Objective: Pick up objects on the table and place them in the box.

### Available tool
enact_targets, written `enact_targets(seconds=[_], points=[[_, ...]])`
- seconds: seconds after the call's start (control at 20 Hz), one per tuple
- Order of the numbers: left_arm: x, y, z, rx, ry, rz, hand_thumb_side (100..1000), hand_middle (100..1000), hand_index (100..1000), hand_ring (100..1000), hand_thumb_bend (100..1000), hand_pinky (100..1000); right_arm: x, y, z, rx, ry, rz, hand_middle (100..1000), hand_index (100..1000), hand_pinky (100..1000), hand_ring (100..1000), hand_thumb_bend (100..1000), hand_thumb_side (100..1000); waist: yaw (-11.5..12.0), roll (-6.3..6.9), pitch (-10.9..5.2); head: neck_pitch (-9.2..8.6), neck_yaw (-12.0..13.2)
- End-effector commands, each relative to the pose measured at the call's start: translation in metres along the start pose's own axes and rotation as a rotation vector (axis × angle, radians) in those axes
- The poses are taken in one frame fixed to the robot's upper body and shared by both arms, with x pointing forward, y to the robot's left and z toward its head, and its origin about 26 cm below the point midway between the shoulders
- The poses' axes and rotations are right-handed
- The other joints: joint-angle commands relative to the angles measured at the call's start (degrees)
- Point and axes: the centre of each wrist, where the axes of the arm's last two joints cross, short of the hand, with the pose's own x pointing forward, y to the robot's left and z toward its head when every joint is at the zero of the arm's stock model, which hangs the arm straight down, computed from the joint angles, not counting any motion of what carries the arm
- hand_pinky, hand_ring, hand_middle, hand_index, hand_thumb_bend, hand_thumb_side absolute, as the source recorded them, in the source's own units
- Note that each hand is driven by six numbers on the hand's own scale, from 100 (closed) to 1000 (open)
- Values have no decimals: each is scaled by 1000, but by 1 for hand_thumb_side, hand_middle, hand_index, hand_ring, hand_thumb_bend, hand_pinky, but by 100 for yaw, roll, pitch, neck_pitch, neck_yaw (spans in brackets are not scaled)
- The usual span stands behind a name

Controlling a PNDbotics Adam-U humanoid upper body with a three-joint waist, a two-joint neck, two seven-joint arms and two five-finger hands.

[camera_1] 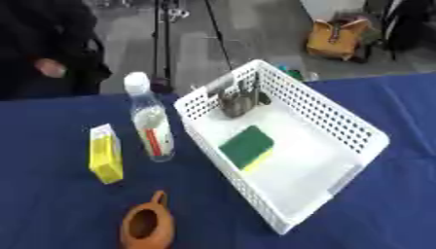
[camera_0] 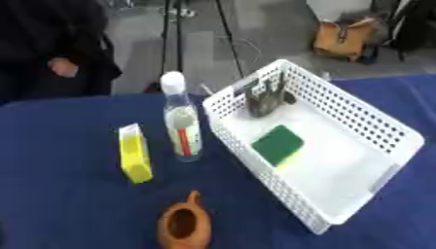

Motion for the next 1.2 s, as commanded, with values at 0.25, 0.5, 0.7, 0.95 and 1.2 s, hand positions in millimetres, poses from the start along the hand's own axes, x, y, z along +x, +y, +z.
enact_targets(seconds=[0.25,0.5,0.7,0.95,1.2], points=[[2,2,-6,7,-22,-9,1000,819,960,801,100,720,1,-3,-8,-7,-28,-1,598,715,642,575,100,789,4,-5,-102,-86,-5],[-1,8,-27,-156,-41,-217,1000,827,1000,859,100,832,0,-4,-7,1,-29,4,597,716,641,574,100,790,74,49,-154,-37,0],[4,6,-48,-355,-27,-437,1000,885,1000,925,100,913,0,-4,-5,14,-29,3,597,716,641,574,100,790,121,108,-206,-21,3],[13,2,-70,-602,-136,-649,929,947,1000,975,100,957,0,-5,-3,27,-27,2,597,717,641,574,100,790,134,170,-260,-6,33],[18,-1,-77,-777,-249,-727,905,1000,1000,1000,100,1000,1,-4,-3,31,-28,-6,596,716,641,574,100,790,113,187,-289,-18,62]])
